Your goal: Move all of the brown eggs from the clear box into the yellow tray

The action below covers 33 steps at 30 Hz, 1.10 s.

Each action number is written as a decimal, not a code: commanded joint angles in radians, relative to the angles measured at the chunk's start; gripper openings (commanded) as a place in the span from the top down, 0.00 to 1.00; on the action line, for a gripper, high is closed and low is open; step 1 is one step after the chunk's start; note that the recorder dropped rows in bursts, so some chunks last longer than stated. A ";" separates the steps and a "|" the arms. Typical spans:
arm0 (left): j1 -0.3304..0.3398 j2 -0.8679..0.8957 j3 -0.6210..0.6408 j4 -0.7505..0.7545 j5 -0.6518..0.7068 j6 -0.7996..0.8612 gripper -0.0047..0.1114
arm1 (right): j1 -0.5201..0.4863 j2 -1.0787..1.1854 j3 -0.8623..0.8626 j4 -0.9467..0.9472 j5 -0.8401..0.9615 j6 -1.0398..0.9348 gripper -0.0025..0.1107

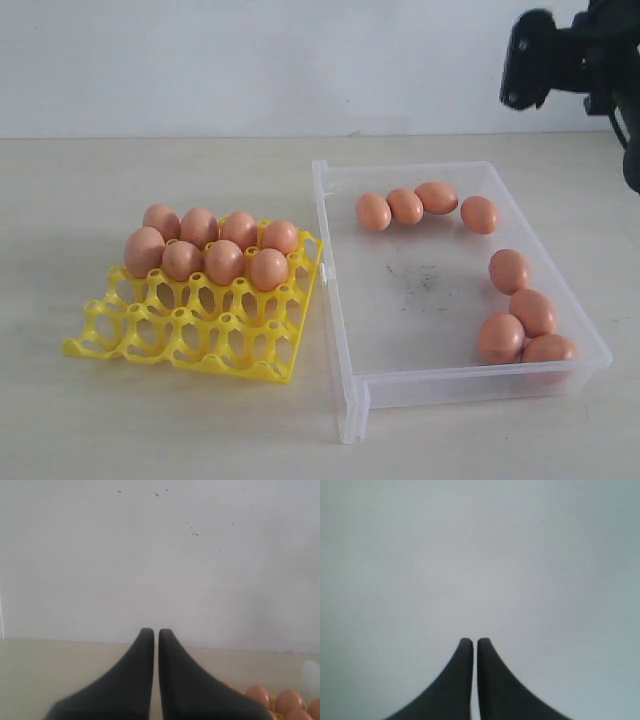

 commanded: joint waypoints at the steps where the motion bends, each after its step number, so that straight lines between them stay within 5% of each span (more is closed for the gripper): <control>1: -0.004 -0.001 -0.003 -0.005 -0.006 0.003 0.93 | 0.003 -0.038 -0.025 -0.021 -0.193 0.573 0.98; 5: -0.004 -0.001 -0.003 -0.005 -0.006 0.003 0.93 | 0.003 -0.140 -0.025 -0.071 -0.053 1.358 0.98; 7: -0.004 -0.001 -0.003 -0.005 -0.006 0.003 0.93 | -0.013 -0.185 -0.030 -0.295 0.105 1.751 0.98; 11: -0.004 -0.001 -0.003 -0.005 -0.006 0.003 0.93 | -0.006 -0.190 -0.185 -1.221 0.411 2.336 0.98; 14: -0.004 -0.001 -0.003 -0.005 -0.006 0.003 0.93 | 0.076 -0.145 -0.350 -1.738 0.894 2.872 0.98; 16: -0.004 -0.001 -0.003 -0.005 -0.006 0.003 0.93 | 0.115 -0.112 -0.397 -1.942 1.177 3.031 0.98; 19: -0.004 -0.001 -0.003 -0.005 -0.006 0.003 0.93 | 0.104 -0.052 -0.405 -1.768 1.403 2.719 0.98; 24: -0.004 -0.001 -0.003 -0.005 -0.006 0.003 0.93 | -0.013 0.078 -0.418 -0.853 1.572 1.619 0.98; 26: -0.004 -0.001 -0.003 -0.005 -0.006 0.003 0.93 | -0.062 0.144 -0.470 -0.550 1.733 1.375 0.98; 28: -0.004 -0.001 -0.003 -0.005 -0.006 0.003 0.93 | -0.123 0.252 -0.600 -0.300 1.971 1.351 0.98; 31: -0.004 -0.001 -0.003 -0.005 -0.006 0.003 0.93 | -0.164 0.380 -0.761 -0.337 2.067 1.684 0.98; 33: -0.004 -0.001 -0.003 -0.005 -0.006 0.003 0.93 | -0.161 0.390 -0.769 -0.352 2.085 1.682 0.94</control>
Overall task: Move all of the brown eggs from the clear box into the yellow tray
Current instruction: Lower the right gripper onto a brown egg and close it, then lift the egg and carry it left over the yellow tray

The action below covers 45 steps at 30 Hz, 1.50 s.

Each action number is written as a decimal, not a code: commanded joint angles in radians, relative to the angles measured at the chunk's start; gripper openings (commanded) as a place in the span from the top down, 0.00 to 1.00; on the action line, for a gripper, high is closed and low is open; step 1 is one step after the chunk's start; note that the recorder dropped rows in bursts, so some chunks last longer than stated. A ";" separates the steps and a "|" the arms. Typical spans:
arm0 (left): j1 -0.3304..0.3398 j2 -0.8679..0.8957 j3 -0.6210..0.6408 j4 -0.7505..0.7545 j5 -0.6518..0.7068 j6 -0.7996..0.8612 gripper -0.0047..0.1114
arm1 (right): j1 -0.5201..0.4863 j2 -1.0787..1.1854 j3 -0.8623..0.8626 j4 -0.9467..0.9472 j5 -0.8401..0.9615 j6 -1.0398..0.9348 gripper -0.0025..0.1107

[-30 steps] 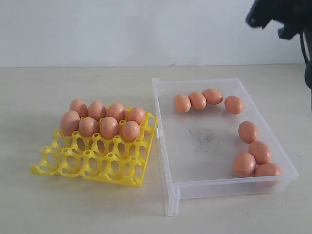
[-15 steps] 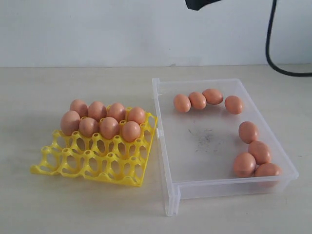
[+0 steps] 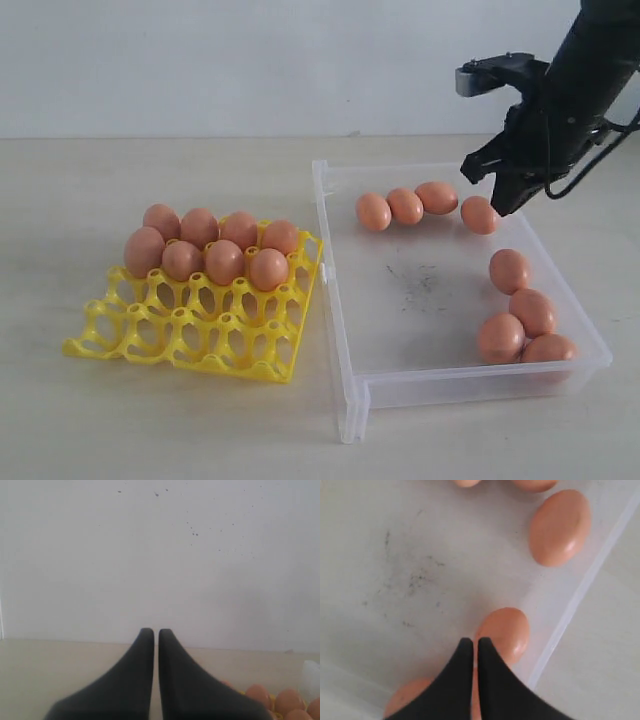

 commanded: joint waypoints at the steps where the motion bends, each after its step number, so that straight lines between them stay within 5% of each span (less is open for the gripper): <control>1: -0.004 -0.001 -0.003 -0.005 -0.006 0.003 0.93 | -0.007 0.037 -0.049 -0.014 0.065 0.077 0.89; 4: -0.004 -0.001 -0.003 -0.005 -0.006 0.003 0.93 | -0.007 0.039 -0.049 -0.006 0.107 0.136 0.44; 5: -0.004 -0.001 -0.003 -0.005 -0.006 0.003 0.93 | -0.007 0.039 -0.049 -0.010 0.105 0.187 0.39; 11: -0.004 -0.001 -0.003 -0.005 -0.006 0.003 0.93 | -0.007 0.116 -0.033 -0.041 0.121 0.238 0.72; 19: -0.004 -0.001 -0.003 -0.005 -0.006 0.003 0.93 | -0.007 0.195 -0.033 -0.060 0.087 0.238 0.49; 31: -0.004 -0.001 -0.003 -0.005 -0.006 0.003 0.93 | -0.007 0.226 -0.033 -0.072 0.009 0.245 0.56; 33: -0.004 -0.001 -0.003 -0.005 -0.006 0.003 0.93 | -0.007 0.233 -0.033 -0.072 0.026 0.245 0.62; 36: -0.004 -0.001 -0.003 -0.005 -0.006 0.003 0.93 | -0.007 0.260 -0.033 -0.057 0.085 0.154 0.98; 37: -0.004 -0.001 -0.003 -0.005 -0.006 0.003 0.93 | -0.007 0.260 -0.033 -0.048 0.060 0.146 0.98; 42: -0.004 -0.001 -0.003 -0.005 -0.006 0.003 0.93 | -0.001 0.141 0.152 0.339 -0.609 -0.068 0.98; 45: -0.004 -0.001 -0.003 -0.005 -0.006 0.003 0.93 | 0.061 0.054 0.386 0.763 -1.106 -0.575 0.98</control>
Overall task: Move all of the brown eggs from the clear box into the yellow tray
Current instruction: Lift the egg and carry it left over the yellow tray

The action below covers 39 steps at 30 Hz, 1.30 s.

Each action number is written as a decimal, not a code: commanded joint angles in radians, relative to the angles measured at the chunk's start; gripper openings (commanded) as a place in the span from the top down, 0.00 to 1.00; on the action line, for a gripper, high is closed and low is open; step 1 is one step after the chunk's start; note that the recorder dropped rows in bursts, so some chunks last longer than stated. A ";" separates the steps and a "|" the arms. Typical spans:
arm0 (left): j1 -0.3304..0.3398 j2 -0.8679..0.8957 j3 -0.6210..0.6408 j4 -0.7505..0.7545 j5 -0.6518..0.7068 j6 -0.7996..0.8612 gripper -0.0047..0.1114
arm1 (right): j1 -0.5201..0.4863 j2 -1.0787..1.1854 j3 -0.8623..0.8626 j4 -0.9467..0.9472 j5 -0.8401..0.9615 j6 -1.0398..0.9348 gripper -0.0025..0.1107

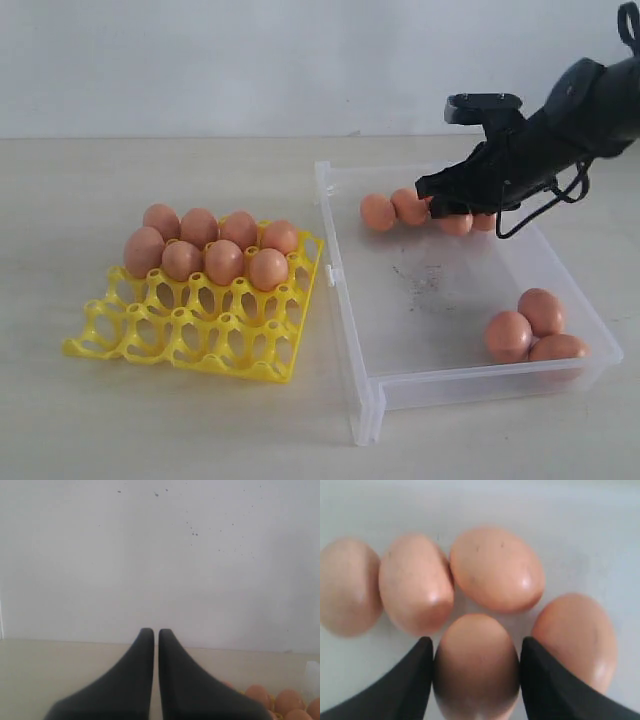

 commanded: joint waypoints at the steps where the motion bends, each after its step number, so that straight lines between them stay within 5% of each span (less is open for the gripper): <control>1: -0.004 -0.001 -0.003 -0.005 -0.006 0.003 0.93 | 0.069 -0.091 0.228 0.401 -0.525 -0.475 0.98; 4: -0.004 -0.001 -0.003 -0.005 -0.006 0.003 0.93 | 0.099 -0.091 0.287 0.325 -0.630 -0.415 0.98; 8: -0.004 -0.001 -0.003 -0.005 -0.006 0.003 0.93 | 0.122 -0.091 0.382 -0.104 -0.845 0.115 0.98; 11: -0.004 -0.001 -0.003 -0.005 -0.006 0.003 0.93 | 0.120 -0.091 0.510 -0.569 -1.186 0.654 0.98; 15: -0.004 -0.001 -0.003 -0.005 -0.006 0.003 0.93 | 0.120 -0.091 0.621 -0.760 -1.641 0.742 0.98; 27: -0.004 -0.001 -0.003 -0.005 -0.006 0.003 0.93 | 0.175 -0.092 0.503 -1.372 -1.641 0.999 0.98; 39: -0.004 -0.001 -0.003 -0.005 -0.006 0.003 0.93 | 0.512 0.072 0.163 -1.386 -1.404 1.222 0.98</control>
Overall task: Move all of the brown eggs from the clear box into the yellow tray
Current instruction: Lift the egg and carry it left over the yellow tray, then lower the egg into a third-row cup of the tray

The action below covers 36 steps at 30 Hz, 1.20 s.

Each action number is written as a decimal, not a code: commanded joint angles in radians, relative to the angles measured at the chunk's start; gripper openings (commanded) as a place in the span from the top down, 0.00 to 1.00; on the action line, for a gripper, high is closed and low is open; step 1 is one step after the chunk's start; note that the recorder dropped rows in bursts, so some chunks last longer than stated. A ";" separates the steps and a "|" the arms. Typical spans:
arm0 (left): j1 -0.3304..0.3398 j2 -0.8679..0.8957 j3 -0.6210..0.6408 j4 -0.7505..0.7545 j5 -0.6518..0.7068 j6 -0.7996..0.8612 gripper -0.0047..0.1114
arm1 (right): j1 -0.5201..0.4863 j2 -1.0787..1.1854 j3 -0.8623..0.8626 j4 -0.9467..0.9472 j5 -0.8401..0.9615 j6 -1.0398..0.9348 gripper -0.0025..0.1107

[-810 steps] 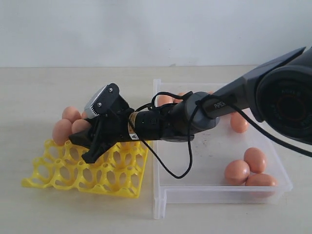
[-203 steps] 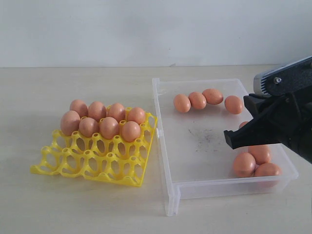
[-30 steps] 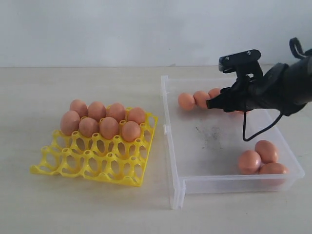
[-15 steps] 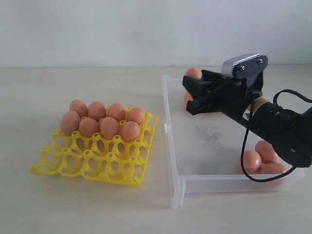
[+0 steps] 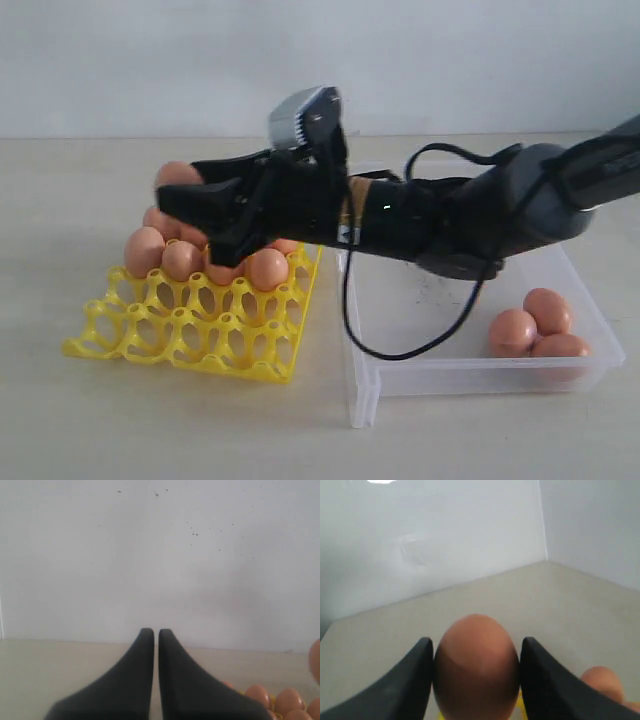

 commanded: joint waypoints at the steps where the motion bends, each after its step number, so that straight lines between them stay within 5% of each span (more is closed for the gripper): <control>1: -0.004 -0.001 -0.003 -0.005 -0.006 0.003 0.93 | 0.094 0.105 -0.121 -0.010 0.105 0.011 0.98; 11: -0.004 -0.001 -0.003 -0.005 -0.006 0.003 0.93 | 0.117 0.259 -0.288 -0.034 0.126 -0.137 0.98; 36: -0.004 -0.001 -0.003 -0.005 -0.006 0.003 0.93 | 0.156 0.360 -0.438 -0.042 0.299 -0.026 0.98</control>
